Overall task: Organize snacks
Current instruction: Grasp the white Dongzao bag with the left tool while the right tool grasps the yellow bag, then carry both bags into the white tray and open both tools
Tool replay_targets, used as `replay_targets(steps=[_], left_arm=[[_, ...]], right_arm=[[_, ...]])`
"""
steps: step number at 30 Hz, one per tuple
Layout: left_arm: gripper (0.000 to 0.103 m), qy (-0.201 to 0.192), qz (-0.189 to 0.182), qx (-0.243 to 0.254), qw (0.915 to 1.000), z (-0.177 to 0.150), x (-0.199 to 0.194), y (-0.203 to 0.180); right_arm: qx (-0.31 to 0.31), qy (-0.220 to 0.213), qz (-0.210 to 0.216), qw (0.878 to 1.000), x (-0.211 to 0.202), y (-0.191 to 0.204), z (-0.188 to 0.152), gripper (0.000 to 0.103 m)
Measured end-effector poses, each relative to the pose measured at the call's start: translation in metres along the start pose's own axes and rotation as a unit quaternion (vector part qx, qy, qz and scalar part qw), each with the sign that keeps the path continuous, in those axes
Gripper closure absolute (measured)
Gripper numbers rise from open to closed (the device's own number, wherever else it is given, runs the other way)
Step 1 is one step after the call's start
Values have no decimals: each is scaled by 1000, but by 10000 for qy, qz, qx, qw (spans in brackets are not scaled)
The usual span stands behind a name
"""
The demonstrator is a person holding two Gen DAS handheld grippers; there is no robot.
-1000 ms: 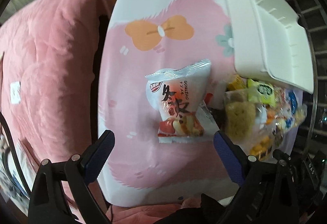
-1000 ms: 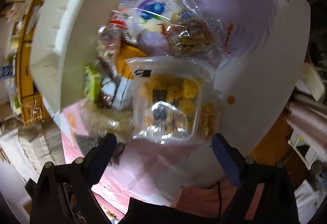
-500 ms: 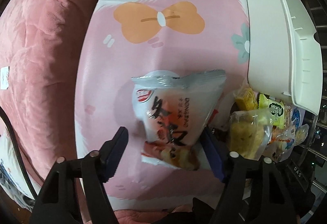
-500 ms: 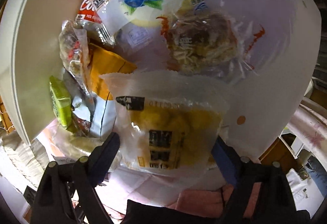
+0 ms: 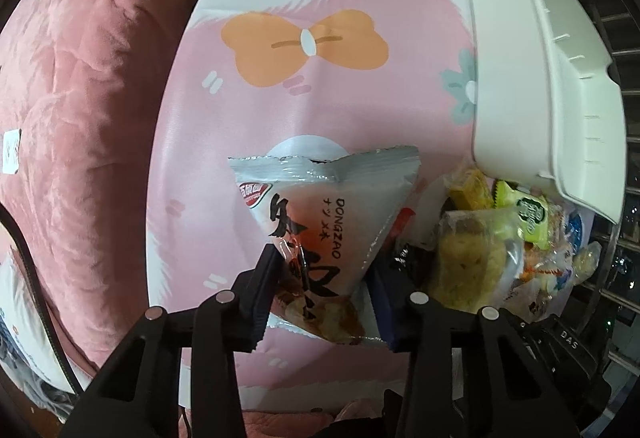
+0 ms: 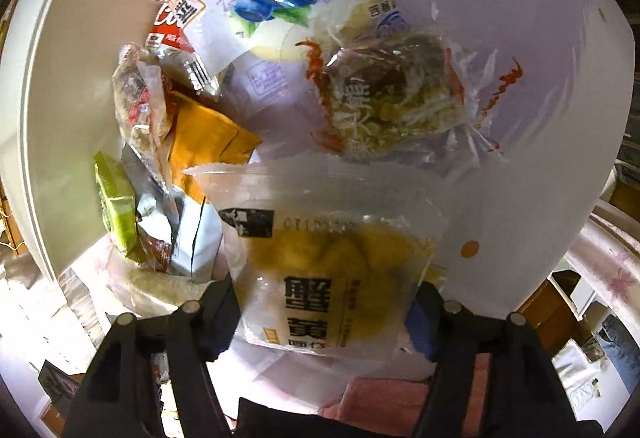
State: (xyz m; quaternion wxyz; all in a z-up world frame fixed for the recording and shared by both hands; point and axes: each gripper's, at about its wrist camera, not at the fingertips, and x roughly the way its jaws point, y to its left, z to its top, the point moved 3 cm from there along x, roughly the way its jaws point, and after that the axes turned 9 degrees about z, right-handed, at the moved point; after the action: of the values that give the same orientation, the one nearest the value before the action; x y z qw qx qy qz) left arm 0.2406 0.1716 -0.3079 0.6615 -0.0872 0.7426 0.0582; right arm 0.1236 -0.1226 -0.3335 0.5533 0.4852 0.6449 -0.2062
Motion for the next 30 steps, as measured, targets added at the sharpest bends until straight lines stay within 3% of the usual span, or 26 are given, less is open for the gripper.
replay_targets(steps=[6,19,30], left_arm=[[62,-434,-101,213,9988,-16,-32,8],[62,-1203,-153,953,9880,-67,-101,18],[62,-1402,-348,1084,9836,-94,-147,-1]], right_arm=[[-296,-325,-75,9990,-28,-7,-31,39],[-1003,-1110,512,9874,-82,-22,-98,40],[-1810,-1245,1031,9701,-108,-15,-94,39]])
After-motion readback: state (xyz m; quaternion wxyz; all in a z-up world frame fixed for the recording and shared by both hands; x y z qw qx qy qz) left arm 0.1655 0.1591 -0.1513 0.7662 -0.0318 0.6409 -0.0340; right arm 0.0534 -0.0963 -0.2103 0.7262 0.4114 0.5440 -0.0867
